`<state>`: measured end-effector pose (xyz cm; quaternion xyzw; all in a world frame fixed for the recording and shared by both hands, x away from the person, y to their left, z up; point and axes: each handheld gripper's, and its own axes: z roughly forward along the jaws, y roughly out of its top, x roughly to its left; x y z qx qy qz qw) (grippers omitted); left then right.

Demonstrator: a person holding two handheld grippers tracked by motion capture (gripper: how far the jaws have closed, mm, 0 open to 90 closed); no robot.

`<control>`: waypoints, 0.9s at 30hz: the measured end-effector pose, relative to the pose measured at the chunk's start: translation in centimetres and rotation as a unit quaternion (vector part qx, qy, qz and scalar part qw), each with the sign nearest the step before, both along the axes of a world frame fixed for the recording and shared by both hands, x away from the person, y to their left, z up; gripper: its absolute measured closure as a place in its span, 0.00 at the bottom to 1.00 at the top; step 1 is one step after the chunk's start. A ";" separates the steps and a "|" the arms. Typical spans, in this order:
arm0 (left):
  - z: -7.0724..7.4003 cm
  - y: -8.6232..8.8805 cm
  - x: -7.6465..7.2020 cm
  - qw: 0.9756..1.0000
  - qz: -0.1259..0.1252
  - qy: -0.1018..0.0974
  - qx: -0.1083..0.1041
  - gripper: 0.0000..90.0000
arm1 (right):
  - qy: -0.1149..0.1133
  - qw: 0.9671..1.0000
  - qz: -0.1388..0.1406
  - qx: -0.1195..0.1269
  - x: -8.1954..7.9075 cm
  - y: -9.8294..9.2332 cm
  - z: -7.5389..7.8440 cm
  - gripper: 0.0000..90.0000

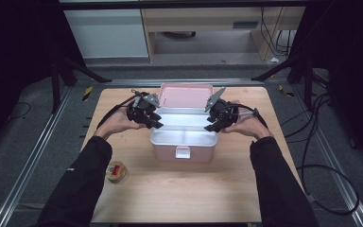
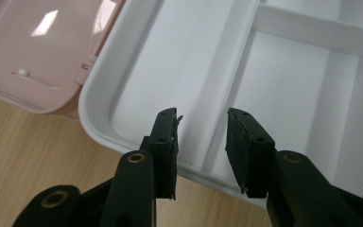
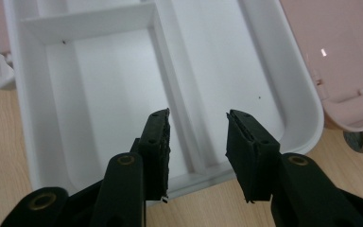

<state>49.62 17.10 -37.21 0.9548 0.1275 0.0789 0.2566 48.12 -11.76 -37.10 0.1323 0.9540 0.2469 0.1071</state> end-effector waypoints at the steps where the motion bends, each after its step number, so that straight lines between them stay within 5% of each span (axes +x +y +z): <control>1: 0.1 -0.3 0.1 1.000 -0.005 -0.002 0.016 0.72 | 0.003 1.000 0.001 -0.008 0.1 0.1 -0.2 0.69; 5: 0.0 -1.8 0.4 0.997 -0.025 0.005 0.075 0.75 | 0.007 0.999 0.012 -0.036 0.2 0.5 -0.3 0.77; 9: -0.3 -2.6 0.8 0.993 -0.040 0.015 0.111 0.79 | 0.012 0.998 0.026 -0.053 0.3 0.8 -0.4 0.81; 15: -0.5 -2.4 1.3 0.993 -0.048 0.041 0.100 0.84 | 0.020 0.995 0.039 -0.085 0.6 1.5 -0.5 0.87; 19: -0.4 -2.5 1.3 0.991 -0.058 0.048 0.109 0.91 | 0.035 0.993 0.038 -0.103 1.2 2.0 -0.6 0.92; 23: -0.2 -3.2 1.4 0.986 -0.066 0.054 0.141 0.93 | 0.052 0.991 0.040 -0.118 1.6 2.4 -0.7 0.93; 27: -0.3 -3.2 1.3 0.986 -0.067 0.057 0.138 0.94 | 0.062 0.991 0.042 -0.114 2.0 2.2 -0.7 0.92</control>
